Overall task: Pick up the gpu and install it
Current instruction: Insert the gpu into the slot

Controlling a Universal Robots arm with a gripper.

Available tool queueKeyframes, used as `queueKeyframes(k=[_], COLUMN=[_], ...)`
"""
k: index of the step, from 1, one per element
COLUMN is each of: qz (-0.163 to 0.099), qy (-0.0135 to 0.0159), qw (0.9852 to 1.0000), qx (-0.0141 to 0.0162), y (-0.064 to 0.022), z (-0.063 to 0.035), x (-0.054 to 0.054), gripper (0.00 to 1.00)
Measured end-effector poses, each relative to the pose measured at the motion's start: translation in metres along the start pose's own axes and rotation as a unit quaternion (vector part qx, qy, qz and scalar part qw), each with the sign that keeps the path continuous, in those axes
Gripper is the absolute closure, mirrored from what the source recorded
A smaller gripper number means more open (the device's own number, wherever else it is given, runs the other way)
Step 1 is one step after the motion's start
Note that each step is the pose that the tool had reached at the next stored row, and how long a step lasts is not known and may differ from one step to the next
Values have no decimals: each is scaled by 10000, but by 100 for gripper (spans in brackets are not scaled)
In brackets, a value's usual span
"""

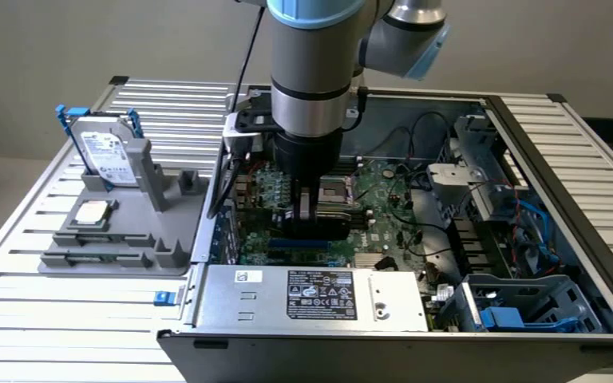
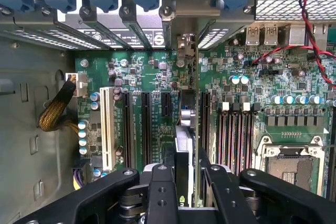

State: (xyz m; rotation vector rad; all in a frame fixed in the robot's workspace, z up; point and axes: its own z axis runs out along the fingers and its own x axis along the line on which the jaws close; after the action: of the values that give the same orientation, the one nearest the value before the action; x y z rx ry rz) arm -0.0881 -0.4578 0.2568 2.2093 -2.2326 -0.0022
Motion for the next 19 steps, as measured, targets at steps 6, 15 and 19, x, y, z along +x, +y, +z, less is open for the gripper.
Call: queueKeyframes(k=[6,15,19], qz=[0,5,5], qy=[-1,-1,-2], qw=[10000,10000,10000], qx=[-4,-27,-27], y=[0,-1,-1], z=[3,41,47], x=[1,1,0], gripper=[73,73,73])
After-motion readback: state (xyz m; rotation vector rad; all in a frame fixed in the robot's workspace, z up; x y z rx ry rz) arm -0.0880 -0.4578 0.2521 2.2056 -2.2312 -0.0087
